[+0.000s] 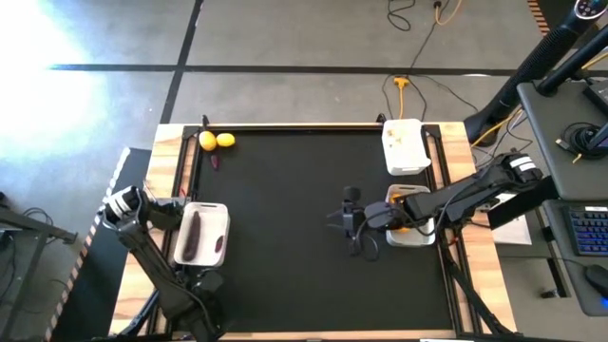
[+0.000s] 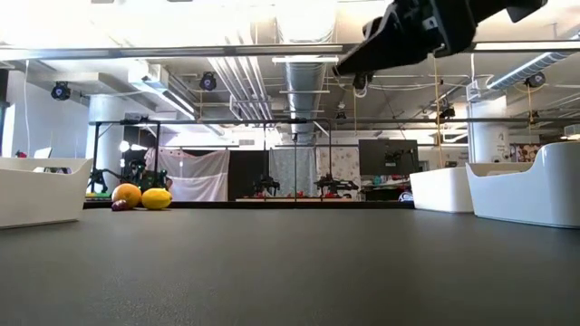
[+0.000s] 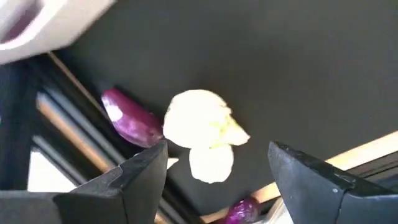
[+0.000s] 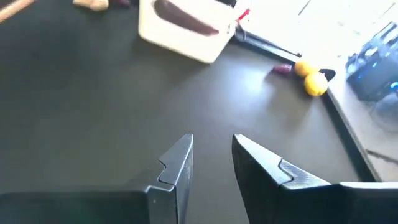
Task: Sort produce into baskets
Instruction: Put the garlic into the top white bin
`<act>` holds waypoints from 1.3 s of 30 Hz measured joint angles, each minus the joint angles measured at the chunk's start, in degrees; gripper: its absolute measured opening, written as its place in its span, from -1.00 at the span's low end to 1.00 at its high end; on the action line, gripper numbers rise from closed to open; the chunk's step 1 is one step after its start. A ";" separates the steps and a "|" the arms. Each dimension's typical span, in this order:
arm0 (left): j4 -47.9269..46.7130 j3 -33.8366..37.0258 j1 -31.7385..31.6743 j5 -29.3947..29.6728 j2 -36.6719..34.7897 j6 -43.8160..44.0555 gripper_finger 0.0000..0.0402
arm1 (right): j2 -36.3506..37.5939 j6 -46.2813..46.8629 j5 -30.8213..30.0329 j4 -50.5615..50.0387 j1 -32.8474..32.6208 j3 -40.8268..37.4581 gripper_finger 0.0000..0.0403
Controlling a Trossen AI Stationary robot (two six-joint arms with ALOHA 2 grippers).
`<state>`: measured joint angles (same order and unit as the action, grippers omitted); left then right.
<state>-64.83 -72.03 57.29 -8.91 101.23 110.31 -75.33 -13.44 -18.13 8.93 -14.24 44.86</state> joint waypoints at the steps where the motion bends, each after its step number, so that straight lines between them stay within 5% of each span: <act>1: 1.29 1.05 -0.22 -1.18 0.00 0.31 0.31 | -0.02 -0.65 0.00 0.61 0.00 0.00 -0.50; 13: 14.85 12.22 -0.29 -4.11 -0.01 -0.89 0.26 | 1.11 4.26 0.07 -0.15 0.00 0.83 -0.55; 23: 18.51 14.46 -1.08 -0.59 -0.45 -10.28 -0.39 | 1.07 10.53 0.09 -3.35 0.00 0.83 -0.58; 28: 16.97 12.96 -2.95 12.41 -1.70 -16.82 -0.69 | 1.07 10.89 0.10 -3.38 0.00 0.83 -0.62; 39: 26.12 8.98 -16.10 31.36 -2.12 -45.97 -0.62 | 1.07 10.61 0.11 -3.32 0.00 0.82 -0.66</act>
<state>-38.71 -63.05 41.18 22.45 99.11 64.34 -74.26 -2.83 -18.02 5.61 -14.24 45.68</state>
